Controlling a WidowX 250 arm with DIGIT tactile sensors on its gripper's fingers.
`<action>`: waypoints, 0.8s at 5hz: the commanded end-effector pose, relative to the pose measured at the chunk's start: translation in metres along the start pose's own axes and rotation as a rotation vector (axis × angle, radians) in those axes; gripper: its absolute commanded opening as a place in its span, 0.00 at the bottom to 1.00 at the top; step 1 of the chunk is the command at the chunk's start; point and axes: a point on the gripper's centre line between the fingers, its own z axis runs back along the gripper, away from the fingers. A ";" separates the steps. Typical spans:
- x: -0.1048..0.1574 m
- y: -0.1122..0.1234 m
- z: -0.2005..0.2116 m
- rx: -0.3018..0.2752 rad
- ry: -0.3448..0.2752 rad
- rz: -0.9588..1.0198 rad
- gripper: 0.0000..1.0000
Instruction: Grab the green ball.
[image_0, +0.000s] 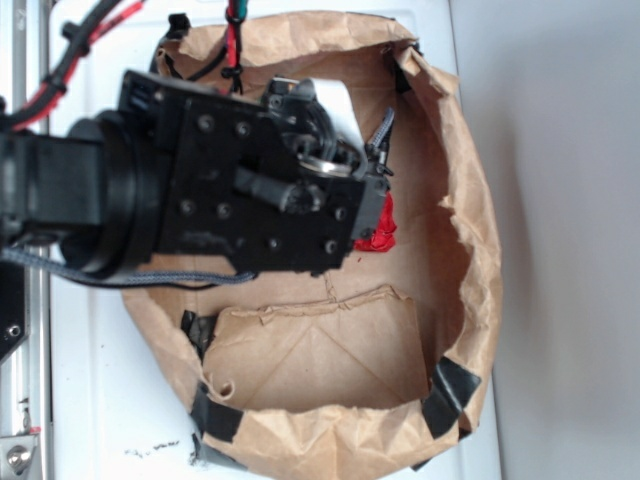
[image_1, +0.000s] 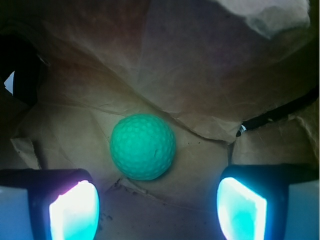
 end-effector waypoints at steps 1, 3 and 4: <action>0.015 -0.007 0.004 -0.053 -0.048 0.076 1.00; 0.020 -0.009 -0.007 -0.043 -0.066 0.065 1.00; 0.024 -0.008 -0.018 -0.062 -0.058 0.096 1.00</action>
